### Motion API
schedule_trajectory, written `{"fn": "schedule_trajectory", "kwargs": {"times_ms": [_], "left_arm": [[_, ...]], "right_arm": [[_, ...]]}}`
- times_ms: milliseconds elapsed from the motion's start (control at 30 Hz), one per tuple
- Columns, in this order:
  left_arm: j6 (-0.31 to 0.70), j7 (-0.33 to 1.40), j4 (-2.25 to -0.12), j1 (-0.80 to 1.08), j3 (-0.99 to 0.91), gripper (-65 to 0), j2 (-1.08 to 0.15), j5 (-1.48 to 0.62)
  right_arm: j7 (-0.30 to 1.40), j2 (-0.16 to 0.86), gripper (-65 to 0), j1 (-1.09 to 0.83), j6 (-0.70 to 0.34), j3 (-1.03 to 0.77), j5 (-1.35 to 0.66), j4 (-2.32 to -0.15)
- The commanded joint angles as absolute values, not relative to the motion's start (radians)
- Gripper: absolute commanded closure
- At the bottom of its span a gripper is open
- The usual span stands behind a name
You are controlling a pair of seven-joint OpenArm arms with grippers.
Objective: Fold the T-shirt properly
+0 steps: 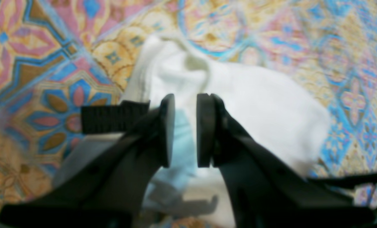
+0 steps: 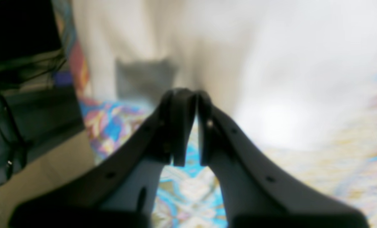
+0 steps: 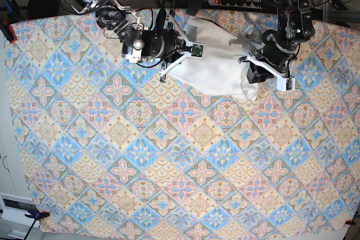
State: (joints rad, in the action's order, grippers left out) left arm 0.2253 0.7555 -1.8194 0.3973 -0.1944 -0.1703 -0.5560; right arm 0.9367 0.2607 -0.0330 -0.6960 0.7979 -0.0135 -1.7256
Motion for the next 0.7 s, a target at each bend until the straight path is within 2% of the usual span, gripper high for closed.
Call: {"fn": "schedule_trajectory", "kwargs": {"times_ms": [0,167,367,667], "left_arm": [[0.232,0.739,-1.886,0.423,-0.196,-12.2,-0.176,-0.565],[0.234,0.74,-2.018,0.561,-0.188,-12.3,-0.177,-0.565],[0.234,0.74,-1.9,0.578,-0.185,-12.3,-0.177,-0.562],[0.234,0.794,-1.813,0.581,-0.194,-11.9,-0.176,-0.556]], "right_arm": [[0.938,0.274,-6.0,-0.025,-0.698,0.792,-0.018,-1.762],[0.94,0.291,-6.0,-0.024,-0.698,0.723,-0.018,-1.84],[0.929,0.283,-6.0,-0.019,-0.698,0.587,-0.021,-1.813],[0.926,0.203,-5.7,0.15,-0.698,0.496,-0.021,-1.655]]}}
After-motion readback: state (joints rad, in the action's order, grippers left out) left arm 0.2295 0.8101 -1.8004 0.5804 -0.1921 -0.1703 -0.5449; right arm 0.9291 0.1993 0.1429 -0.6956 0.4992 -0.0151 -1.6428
